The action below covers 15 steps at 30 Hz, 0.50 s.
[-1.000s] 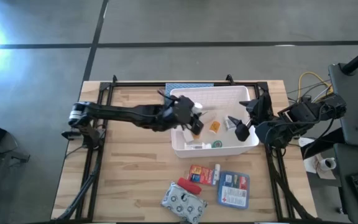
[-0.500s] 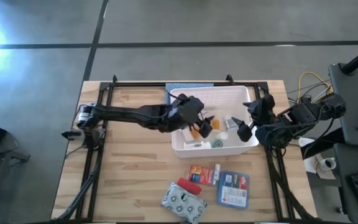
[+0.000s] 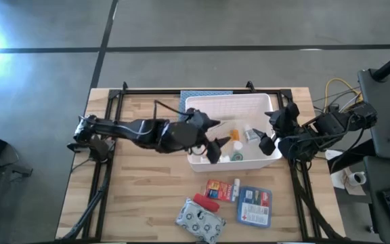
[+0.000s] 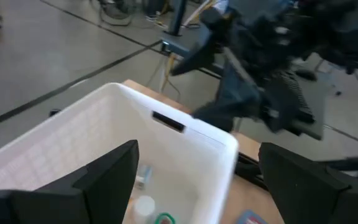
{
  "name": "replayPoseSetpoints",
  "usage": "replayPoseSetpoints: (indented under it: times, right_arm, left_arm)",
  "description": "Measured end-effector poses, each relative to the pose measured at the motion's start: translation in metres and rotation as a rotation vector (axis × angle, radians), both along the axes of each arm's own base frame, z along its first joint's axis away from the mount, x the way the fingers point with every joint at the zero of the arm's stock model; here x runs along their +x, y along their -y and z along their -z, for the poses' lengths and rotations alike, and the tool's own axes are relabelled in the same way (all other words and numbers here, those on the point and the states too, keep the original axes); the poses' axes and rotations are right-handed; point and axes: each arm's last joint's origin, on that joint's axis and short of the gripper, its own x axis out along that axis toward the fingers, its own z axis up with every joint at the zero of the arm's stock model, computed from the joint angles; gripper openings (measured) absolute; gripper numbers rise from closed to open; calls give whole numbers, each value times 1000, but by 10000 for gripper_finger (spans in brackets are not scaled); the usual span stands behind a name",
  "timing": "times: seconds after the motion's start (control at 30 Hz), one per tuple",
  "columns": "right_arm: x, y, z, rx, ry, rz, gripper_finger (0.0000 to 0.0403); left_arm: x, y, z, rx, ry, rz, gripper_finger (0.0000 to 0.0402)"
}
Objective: Pick & place medical supplies in basket/bin
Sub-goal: Put the white rolled gauze into the white bin
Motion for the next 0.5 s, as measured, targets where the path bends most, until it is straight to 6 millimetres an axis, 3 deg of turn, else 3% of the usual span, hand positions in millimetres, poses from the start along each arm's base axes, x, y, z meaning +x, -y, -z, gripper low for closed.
replayPoseSetpoints:
  times: [0.4,0.5]
  right_arm:
    - [0,0,0,-8,-9,-8,352]
    - [0,0,0,-6,-10,-9,352]
  left_arm:
    - [-24,45,-10,-58,38,120,310]
    - [-30,57,-3,-114,-10,134,310]
